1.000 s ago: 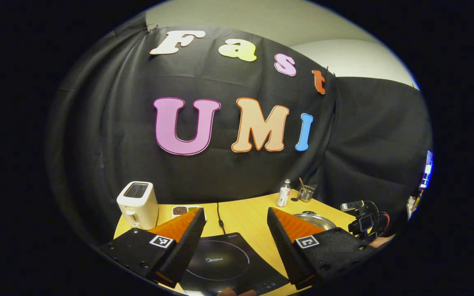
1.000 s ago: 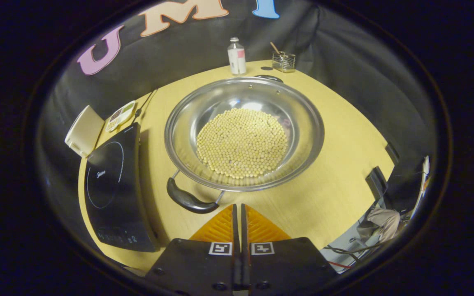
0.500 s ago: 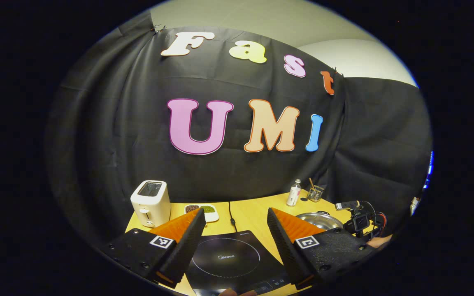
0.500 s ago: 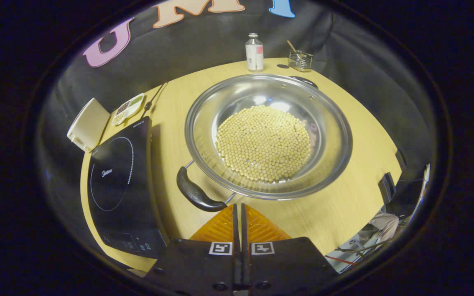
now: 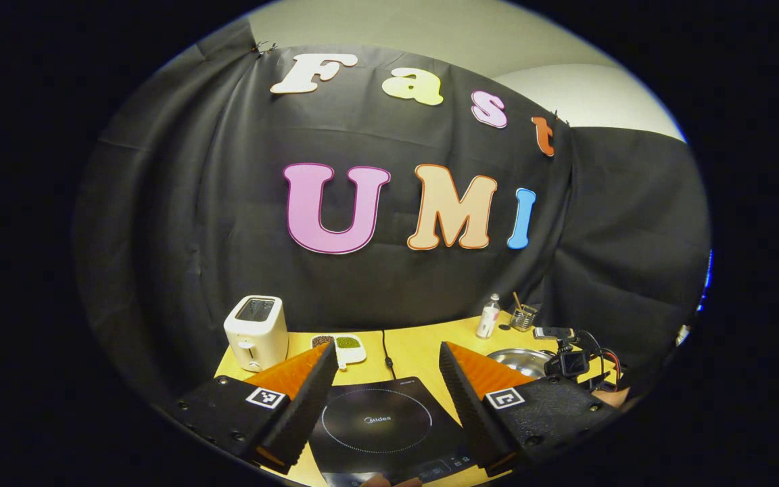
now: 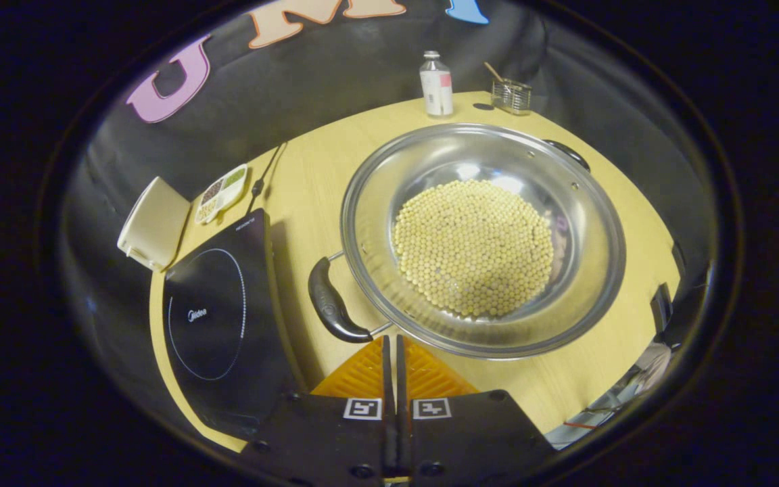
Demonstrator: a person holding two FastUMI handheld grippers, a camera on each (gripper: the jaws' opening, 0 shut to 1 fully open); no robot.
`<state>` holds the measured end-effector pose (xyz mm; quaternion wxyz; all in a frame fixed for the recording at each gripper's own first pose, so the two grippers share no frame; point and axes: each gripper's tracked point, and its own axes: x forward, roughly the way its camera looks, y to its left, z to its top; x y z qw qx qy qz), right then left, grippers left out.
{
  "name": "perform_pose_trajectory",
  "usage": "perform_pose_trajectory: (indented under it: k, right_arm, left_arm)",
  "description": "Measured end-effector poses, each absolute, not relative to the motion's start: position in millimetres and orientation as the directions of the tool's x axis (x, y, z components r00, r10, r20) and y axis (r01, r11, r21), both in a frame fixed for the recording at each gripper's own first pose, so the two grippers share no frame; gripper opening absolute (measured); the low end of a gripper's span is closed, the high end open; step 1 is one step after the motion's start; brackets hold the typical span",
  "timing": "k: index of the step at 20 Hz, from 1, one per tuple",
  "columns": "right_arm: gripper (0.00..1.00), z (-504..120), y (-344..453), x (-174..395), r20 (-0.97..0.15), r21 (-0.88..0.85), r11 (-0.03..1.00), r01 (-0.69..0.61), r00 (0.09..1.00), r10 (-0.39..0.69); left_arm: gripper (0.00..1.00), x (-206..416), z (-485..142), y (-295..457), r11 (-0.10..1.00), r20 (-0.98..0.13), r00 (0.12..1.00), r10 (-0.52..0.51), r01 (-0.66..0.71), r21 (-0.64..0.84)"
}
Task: First push the handle of the pot to place it horizontally, then grasp the pot with both hands and set it on the induction cooktop.
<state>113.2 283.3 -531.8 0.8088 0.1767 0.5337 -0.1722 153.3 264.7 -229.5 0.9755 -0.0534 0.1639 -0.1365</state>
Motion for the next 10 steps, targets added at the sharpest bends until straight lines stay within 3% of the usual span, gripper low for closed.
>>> perform_pose_trajectory:
  k: [10]
  right_arm:
    - [0.03,-525,288,124,-0.910,0.184,0.864,0.468,0.414,-0.031]
  left_arm:
    - [0.92,146,-220,251,0.952,-0.303,0.903,-0.305,0.284,-0.113]
